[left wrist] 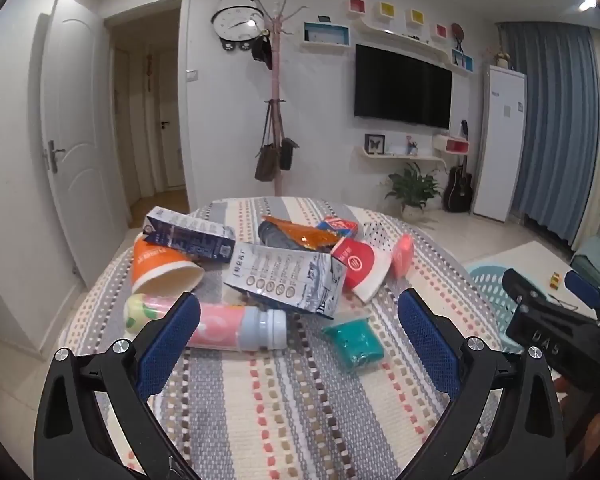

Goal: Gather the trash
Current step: 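Move both tools toward the trash on the striped table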

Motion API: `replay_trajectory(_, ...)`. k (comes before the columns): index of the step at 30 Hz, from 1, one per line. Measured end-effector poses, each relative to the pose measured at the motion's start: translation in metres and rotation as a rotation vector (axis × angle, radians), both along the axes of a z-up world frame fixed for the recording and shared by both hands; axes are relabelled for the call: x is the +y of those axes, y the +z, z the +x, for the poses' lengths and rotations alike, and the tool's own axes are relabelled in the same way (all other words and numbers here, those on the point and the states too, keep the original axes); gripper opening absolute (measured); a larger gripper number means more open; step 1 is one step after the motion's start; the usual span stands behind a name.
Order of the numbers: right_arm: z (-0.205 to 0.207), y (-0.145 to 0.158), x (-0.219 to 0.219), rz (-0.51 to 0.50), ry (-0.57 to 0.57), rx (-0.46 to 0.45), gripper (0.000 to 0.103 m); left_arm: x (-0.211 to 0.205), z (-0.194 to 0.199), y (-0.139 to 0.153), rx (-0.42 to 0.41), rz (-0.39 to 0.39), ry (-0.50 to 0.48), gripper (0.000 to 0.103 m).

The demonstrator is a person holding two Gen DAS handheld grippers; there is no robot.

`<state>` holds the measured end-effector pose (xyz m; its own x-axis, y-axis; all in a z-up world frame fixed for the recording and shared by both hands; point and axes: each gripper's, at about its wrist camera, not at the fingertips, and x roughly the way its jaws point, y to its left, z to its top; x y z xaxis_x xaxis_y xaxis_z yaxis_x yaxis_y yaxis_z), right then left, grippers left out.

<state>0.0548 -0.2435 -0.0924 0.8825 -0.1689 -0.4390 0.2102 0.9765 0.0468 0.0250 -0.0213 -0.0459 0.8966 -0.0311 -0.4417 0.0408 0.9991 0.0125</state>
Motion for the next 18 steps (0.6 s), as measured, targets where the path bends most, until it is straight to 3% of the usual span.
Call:
replay_trajectory(7,0.0077,-0.0108,-0.0025,0.02,-0.009,0.026,0.095,-0.0013,0.0065,-0.0068,0.022,0.005,-0.011,0.096)
replay_trajectory(18,0.0067,-0.0036,-0.0002,0.0,-0.013,0.026,0.095,0.0064,0.0001,-0.003,0.016,-0.021,-0.006,0.096)
